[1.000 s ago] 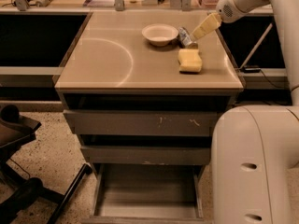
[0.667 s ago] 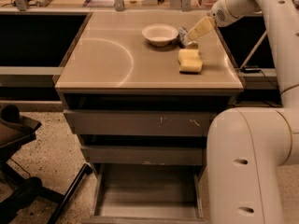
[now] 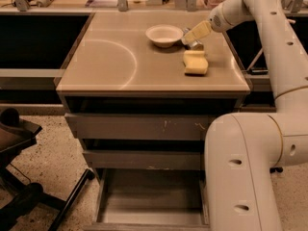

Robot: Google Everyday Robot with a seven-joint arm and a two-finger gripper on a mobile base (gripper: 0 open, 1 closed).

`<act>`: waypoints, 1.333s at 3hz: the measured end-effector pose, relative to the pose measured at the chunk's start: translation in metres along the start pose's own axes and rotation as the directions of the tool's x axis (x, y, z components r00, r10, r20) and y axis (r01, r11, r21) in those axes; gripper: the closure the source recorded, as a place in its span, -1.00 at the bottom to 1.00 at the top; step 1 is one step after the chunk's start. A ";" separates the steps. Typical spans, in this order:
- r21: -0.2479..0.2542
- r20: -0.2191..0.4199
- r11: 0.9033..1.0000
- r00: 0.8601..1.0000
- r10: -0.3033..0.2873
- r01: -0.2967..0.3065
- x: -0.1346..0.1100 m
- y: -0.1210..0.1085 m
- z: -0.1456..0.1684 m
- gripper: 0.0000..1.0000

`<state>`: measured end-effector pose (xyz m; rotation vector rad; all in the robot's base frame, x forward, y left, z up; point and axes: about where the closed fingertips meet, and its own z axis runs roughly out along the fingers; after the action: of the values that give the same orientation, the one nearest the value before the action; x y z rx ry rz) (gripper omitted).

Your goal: Place redbull can into bottom drawer

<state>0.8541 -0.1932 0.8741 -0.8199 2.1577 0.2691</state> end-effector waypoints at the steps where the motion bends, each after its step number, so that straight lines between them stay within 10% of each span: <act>1: 0.008 -0.020 1.000 1.000 -0.009 0.009 0.002 0.000 0.006 -1.00; 4: -0.003 -0.096 1.000 0.995 -0.029 0.029 0.018 0.011 0.049 -1.00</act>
Offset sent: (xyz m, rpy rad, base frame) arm 0.0208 0.0254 -0.0622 -0.1899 0.0874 -0.0097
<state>0.8682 -0.1721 0.8275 -0.8806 2.2329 0.2207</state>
